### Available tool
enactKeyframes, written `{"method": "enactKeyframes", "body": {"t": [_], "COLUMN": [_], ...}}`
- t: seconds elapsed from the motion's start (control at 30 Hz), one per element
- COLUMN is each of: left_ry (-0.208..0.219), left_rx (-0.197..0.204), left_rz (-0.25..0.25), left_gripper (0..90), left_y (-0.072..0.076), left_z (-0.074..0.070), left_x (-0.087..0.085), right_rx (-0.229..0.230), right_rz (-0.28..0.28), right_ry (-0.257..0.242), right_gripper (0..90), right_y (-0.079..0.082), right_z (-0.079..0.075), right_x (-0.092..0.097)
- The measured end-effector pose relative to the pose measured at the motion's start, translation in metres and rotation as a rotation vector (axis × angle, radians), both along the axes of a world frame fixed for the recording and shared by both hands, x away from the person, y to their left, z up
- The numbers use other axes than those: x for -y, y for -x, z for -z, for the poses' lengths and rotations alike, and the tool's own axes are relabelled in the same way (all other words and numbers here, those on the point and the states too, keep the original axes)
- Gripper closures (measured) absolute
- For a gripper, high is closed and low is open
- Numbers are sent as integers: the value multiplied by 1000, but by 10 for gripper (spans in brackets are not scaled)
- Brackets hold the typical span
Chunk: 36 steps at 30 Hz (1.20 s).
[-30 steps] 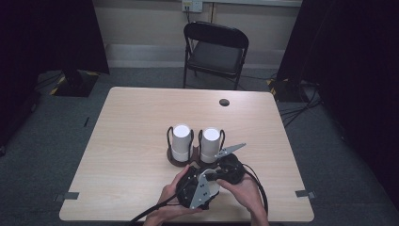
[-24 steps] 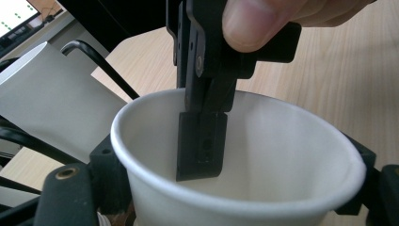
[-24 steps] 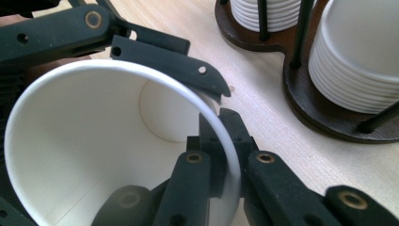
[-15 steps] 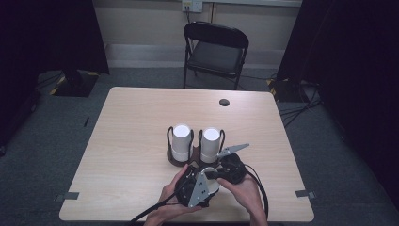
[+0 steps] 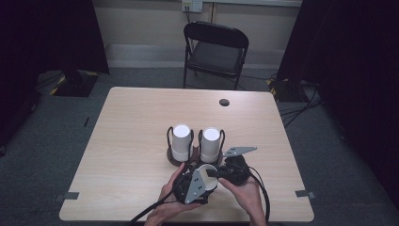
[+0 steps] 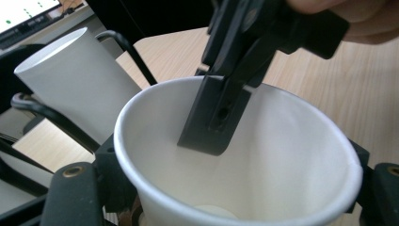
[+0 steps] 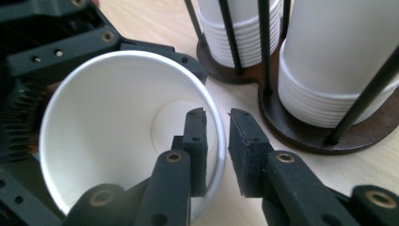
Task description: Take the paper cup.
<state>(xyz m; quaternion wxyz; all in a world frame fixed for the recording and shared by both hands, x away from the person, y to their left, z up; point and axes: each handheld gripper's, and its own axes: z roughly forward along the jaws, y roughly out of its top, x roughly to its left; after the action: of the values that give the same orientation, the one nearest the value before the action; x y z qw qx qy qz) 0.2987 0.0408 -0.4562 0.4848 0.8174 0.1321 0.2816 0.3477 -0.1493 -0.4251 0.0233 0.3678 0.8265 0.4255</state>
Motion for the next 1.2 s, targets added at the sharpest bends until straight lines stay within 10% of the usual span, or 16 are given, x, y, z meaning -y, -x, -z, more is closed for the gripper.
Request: {"method": "enactKeyframes", "body": {"t": [0.83, 1.2], "left_ry": [112, 187], "left_rx": [-75, -110], "left_rz": [-89, -87], "left_gripper": [240, 242], "left_y": [-11, -14], "left_z": [2, -6], "left_x": [-25, -47], "right_rx": [172, 280], "right_rz": [60, 186], "right_ry": [-192, -165], "right_gripper": [715, 556], "right_y": [15, 20], "right_z": [-2, 8], "right_x": [15, 30]}}
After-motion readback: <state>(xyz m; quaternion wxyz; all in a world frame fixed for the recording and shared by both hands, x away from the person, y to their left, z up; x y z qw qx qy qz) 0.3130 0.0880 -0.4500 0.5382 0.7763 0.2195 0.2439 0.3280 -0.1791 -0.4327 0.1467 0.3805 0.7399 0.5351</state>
